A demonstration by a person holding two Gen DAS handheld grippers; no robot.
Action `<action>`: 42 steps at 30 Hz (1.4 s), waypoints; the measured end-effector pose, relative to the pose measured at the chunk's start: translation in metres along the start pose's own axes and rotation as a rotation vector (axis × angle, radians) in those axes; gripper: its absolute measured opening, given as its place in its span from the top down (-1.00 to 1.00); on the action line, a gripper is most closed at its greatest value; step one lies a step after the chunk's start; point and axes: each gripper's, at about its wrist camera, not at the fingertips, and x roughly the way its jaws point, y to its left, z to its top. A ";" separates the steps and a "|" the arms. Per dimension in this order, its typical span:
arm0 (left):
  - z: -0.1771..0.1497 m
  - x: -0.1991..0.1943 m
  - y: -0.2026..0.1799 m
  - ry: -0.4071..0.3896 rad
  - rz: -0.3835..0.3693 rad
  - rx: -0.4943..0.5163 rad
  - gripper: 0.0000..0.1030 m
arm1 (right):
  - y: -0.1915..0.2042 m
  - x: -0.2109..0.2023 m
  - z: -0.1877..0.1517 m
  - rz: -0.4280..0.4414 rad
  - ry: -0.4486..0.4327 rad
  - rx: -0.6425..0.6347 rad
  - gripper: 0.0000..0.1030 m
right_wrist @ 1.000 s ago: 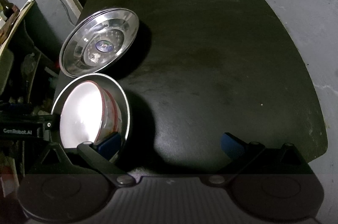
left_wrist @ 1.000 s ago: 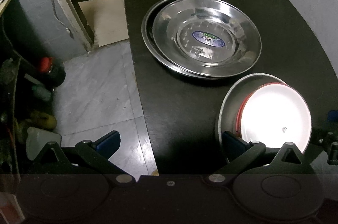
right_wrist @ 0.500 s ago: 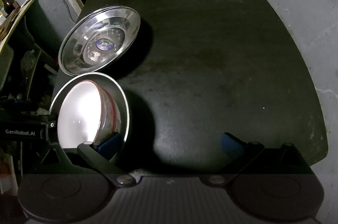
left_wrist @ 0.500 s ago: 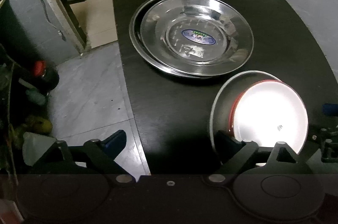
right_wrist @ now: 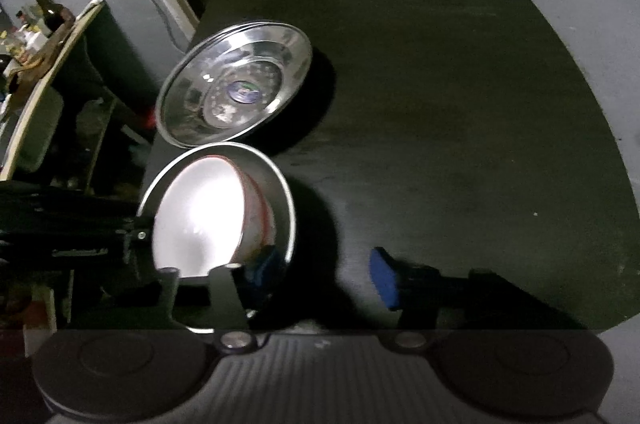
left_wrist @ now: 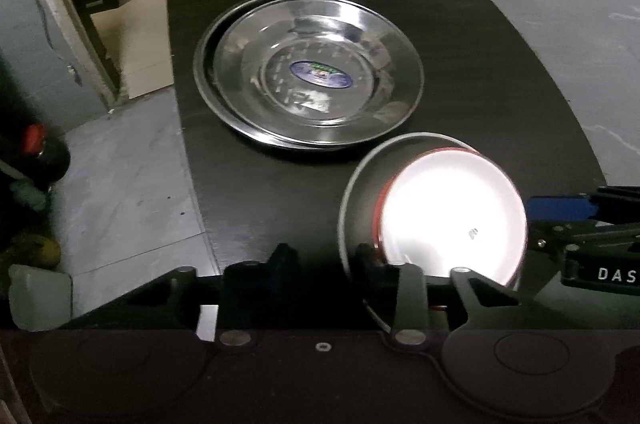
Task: Organize plates and bowls
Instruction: 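Lift the steel bowl with nested white bowls toward the plate stack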
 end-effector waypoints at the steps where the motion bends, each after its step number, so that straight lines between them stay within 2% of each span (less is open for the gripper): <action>1: 0.000 0.000 -0.001 0.000 -0.007 0.003 0.42 | 0.001 0.000 0.000 0.006 -0.001 -0.003 0.14; 4: -0.001 0.000 -0.002 0.000 -0.024 0.009 0.57 | 0.003 0.000 0.000 0.017 -0.002 -0.008 0.24; 9: -0.001 -0.001 -0.003 -0.002 -0.049 0.012 0.74 | 0.001 0.000 -0.001 0.030 0.000 -0.001 0.27; 12: -0.002 -0.001 -0.003 -0.003 -0.054 0.011 0.77 | 0.000 0.000 -0.001 0.047 0.005 0.008 0.34; 19: -0.002 -0.001 -0.003 -0.003 -0.055 0.014 0.77 | -0.006 0.001 -0.001 0.134 0.010 0.053 0.76; 32: -0.002 -0.001 -0.004 -0.002 -0.050 0.024 0.78 | -0.010 0.006 0.002 0.155 0.032 0.088 0.70; 42: -0.002 -0.003 -0.005 -0.011 -0.051 0.019 0.80 | -0.017 0.007 0.000 0.188 0.046 0.138 0.76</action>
